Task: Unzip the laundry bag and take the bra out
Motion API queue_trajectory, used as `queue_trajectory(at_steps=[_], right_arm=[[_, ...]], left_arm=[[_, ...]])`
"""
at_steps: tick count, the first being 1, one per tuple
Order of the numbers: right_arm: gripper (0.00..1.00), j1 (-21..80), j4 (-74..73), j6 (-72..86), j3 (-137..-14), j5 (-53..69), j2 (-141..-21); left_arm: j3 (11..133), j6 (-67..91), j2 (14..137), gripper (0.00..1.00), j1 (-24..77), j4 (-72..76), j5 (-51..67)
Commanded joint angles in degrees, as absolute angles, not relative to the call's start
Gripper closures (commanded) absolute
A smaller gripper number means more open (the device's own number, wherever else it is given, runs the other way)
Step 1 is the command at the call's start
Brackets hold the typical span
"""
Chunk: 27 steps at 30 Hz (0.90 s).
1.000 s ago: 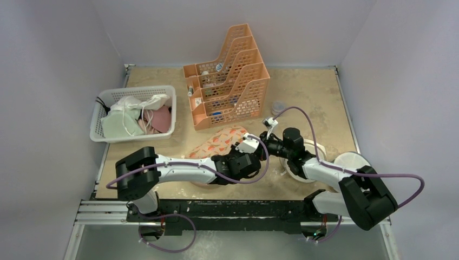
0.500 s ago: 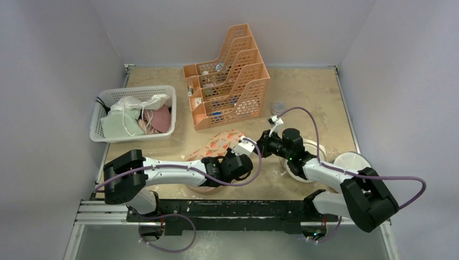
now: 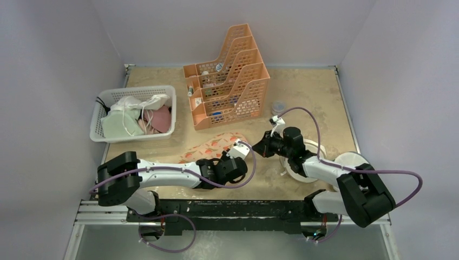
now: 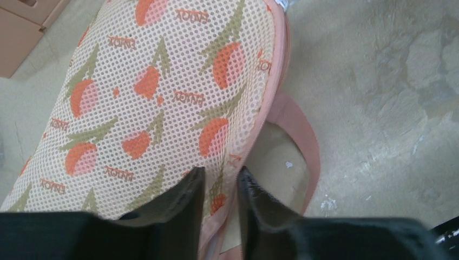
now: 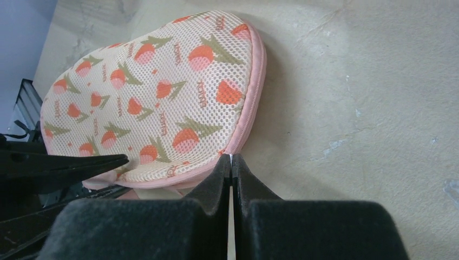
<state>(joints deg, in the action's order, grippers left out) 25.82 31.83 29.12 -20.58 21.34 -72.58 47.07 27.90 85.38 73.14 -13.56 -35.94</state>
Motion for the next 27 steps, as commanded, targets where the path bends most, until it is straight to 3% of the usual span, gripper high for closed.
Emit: queue_trajectory(at_steps=[1, 6, 17, 22, 27], right_arm=[[1.00, 25.19, 35.29, 26.36, -21.28, 27.97, -70.67], [1.00, 25.33, 36.42, 27.50, -19.64, 30.67, -68.77], [1.00, 25.96, 38.34, 29.53, -17.59, 34.03, -64.21], [1.00, 26.07, 37.19, 28.80, -17.20, 34.21, -62.33], [1.00, 26.10, 36.17, 28.86, -16.87, 32.50, -61.78]], left_arm=[[51.11, 27.65, 84.26, 0.65, 73.10, -15.78, -34.81], [56.02, 25.58, 84.08, 0.44, 73.13, -14.25, -32.48], [59.69, 22.70, 93.68, 0.42, 73.12, -8.62, -36.22], [58.83, 21.37, 94.15, 0.49, 73.13, -7.48, -38.53], [57.42, 21.27, 91.96, 0.79, 73.13, -7.83, -38.49]])
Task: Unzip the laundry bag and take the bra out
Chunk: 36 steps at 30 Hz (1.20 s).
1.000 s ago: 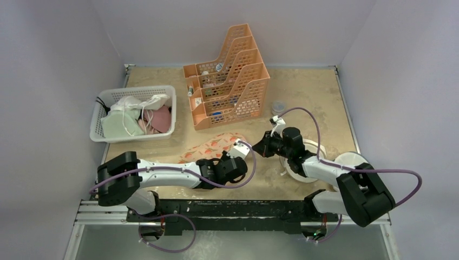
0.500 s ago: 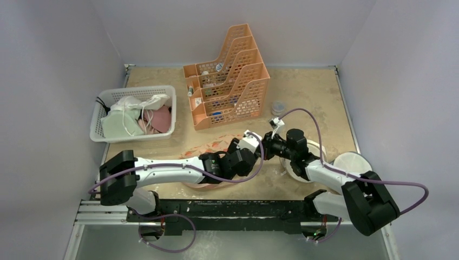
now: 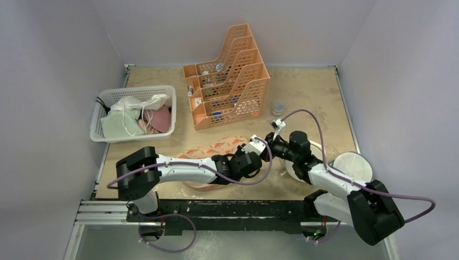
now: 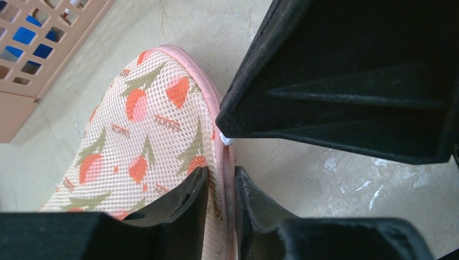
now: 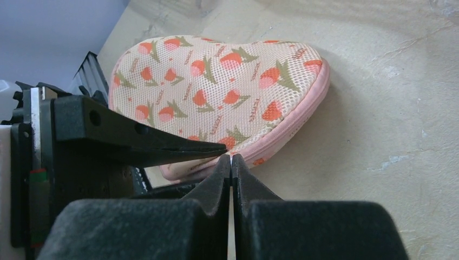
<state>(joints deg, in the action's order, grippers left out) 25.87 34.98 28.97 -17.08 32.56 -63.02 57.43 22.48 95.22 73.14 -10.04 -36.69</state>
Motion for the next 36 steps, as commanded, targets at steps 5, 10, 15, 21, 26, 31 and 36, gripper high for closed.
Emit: queue_trajectory(at_steps=[5, 10, 15, 21, 26, 31, 36], right_arm=[[1.00, 26.07, 31.14, 28.81, -18.21, 24.53, -62.68], [1.00, 25.85, 32.03, 31.02, -18.91, 16.78, -64.16], [1.00, 25.60, 31.97, 30.33, -23.94, 13.84, -70.48], [1.00, 23.54, 30.90, 30.67, -27.93, 13.66, -76.84], [1.00, 22.97, 31.06, 25.87, -28.35, 18.46, -75.86], [1.00, 23.11, 34.04, 23.47, -25.66, 29.91, -72.50], [1.00, 23.87, 35.53, 25.51, -22.56, 36.52, -70.22]], left_arm=[[55.22, 21.68, 87.68, 0.95, 73.12, -8.95, -36.71], [54.34, 22.31, 85.16, 1.00, 73.12, -11.42, -36.20], [54.80, 22.46, 83.73, 1.00, 73.21, -13.16, -33.30], [52.09, 23.97, 81.63, 1.00, 73.21, -12.92, -35.04], [47.92, 26.76, 83.41, 1.00, 73.13, -13.41, -38.32], [48.90, 27.66, 84.99, 0.68, 73.12, -14.46, -36.10], [53.29, 27.17, 84.51, 0.42, 73.12, -13.96, -34.39]])
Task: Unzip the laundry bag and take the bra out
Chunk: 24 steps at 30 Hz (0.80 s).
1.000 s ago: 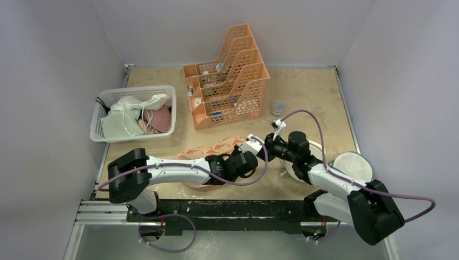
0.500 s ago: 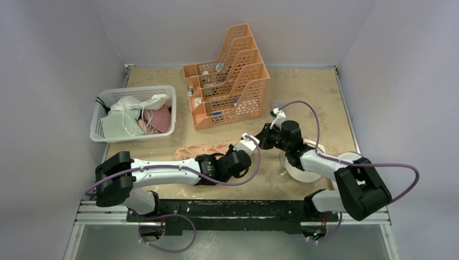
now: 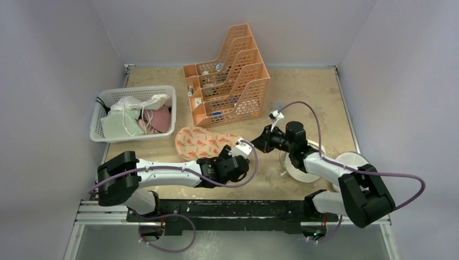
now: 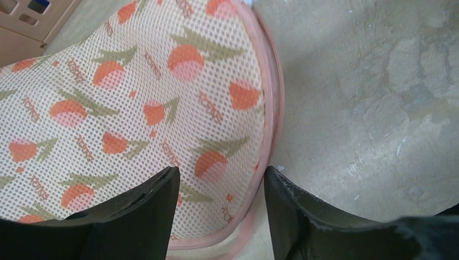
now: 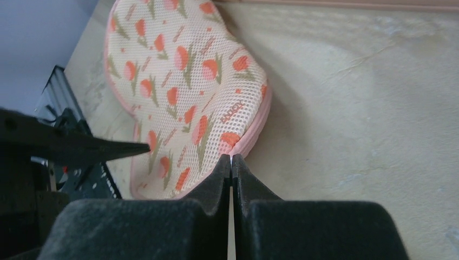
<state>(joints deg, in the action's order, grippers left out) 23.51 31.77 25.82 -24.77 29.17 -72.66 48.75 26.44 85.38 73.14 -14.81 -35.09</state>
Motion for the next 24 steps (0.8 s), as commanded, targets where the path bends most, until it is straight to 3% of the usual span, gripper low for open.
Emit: queue_trajectory(at_steps=[1, 9, 13, 19, 24], right_arm=[[1.00, 24.02, 36.48, 26.34, -21.82, 37.01, -69.37], [1.00, 25.58, 39.75, 29.50, -20.01, 38.86, -66.45], [1.00, 26.35, 39.23, 29.23, -20.56, 38.69, -66.48], [1.00, 26.54, 38.79, 28.67, -20.33, 37.38, -66.66], [1.00, 26.53, 37.51, 27.97, -21.09, 33.17, -67.89]], left_arm=[[54.21, 27.16, 84.73, 0.40, 73.08, -13.79, -34.15], [59.81, 27.10, 89.99, 0.37, 73.13, -12.17, -35.85], [61.31, 26.72, 93.18, 0.42, 73.13, -13.83, -36.91], [59.60, 27.04, 92.21, 0.66, 73.13, -15.18, -38.31], [57.38, 27.07, 88.46, 0.81, 73.15, -15.46, -37.42]])
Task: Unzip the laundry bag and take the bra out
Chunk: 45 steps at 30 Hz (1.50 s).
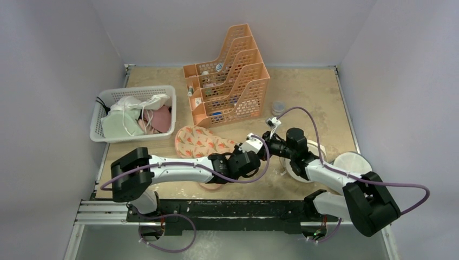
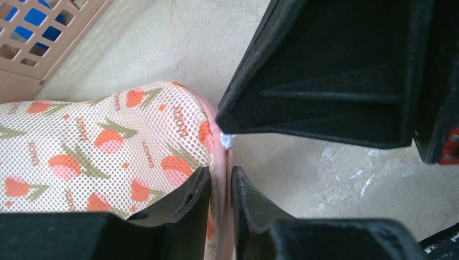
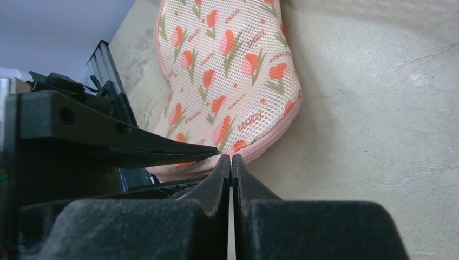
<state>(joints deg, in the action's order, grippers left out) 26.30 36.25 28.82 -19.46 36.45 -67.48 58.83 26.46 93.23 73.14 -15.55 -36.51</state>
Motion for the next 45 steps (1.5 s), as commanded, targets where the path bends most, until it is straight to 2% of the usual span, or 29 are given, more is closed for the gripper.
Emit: queue_trajectory(at_steps=[1, 6, 20, 31, 45], right_arm=[[1.00, 26.54, 37.33, 27.92, -21.36, 32.59, -68.38], [1.00, 26.54, 38.98, 29.04, -22.70, 30.83, -71.77], [1.00, 26.54, 43.44, 26.83, -30.25, 31.92, -85.74], [1.00, 26.54, 57.43, 33.70, -29.15, 34.46, -93.68], [1.00, 26.54, 46.05, 31.86, -21.17, 29.39, -83.24]], left_arm=[[56.97, 27.07, 87.79, 0.85, 73.17, -15.48, -37.17], [54.89, 26.62, 83.92, 1.00, 73.21, -15.77, -35.27], [55.52, 25.78, 79.04, 1.00, 73.87, -16.31, -31.28], [58.83, 25.41, 80.60, 1.00, 74.18, -13.78, -27.97], [56.64, 27.55, 88.02, 0.96, 74.00, -11.83, -28.87]])
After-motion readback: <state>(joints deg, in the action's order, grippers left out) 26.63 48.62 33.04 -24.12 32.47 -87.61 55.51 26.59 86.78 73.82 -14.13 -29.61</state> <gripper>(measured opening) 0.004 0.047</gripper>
